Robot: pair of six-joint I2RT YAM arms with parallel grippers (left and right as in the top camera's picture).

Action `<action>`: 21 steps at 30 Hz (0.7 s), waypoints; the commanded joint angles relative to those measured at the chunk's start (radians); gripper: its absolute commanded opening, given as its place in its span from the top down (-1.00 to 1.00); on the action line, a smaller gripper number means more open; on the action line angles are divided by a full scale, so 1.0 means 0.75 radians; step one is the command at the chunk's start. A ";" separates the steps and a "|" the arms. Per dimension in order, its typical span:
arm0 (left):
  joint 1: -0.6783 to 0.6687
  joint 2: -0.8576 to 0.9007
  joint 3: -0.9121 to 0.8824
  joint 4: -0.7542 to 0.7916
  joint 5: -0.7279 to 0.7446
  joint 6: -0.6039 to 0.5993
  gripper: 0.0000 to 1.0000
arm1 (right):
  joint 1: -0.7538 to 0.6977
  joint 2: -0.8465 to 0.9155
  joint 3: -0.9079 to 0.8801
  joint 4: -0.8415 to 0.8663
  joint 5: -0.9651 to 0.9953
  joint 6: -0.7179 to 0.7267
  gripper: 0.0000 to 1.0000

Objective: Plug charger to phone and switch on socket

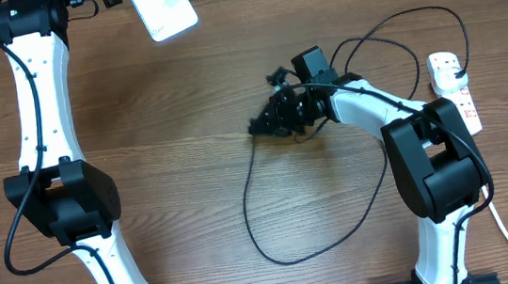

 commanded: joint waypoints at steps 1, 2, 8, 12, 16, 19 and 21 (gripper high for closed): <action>-0.003 -0.009 0.016 0.006 0.005 0.026 0.91 | 0.001 -0.006 -0.001 0.127 -0.579 -0.212 0.92; -0.003 -0.009 0.016 0.006 0.005 0.026 0.92 | 0.001 -0.006 -0.001 0.168 -0.630 -0.211 0.92; -0.003 -0.009 0.016 0.006 -0.001 0.031 0.91 | 0.002 -0.007 0.001 0.453 -0.888 -0.172 0.92; -0.003 -0.009 0.016 0.006 -0.001 0.036 0.92 | 0.002 -0.007 0.001 0.547 -0.888 -0.159 0.92; -0.003 -0.009 0.016 0.005 0.000 0.063 0.91 | 0.002 -0.007 0.003 0.667 -0.888 -0.131 0.92; -0.004 -0.009 0.016 0.005 0.008 0.085 0.92 | 0.001 -0.007 0.003 0.834 -0.888 -0.046 0.92; -0.005 -0.009 0.016 0.005 0.021 0.096 0.92 | 0.001 -0.007 0.003 0.979 -0.887 0.054 0.92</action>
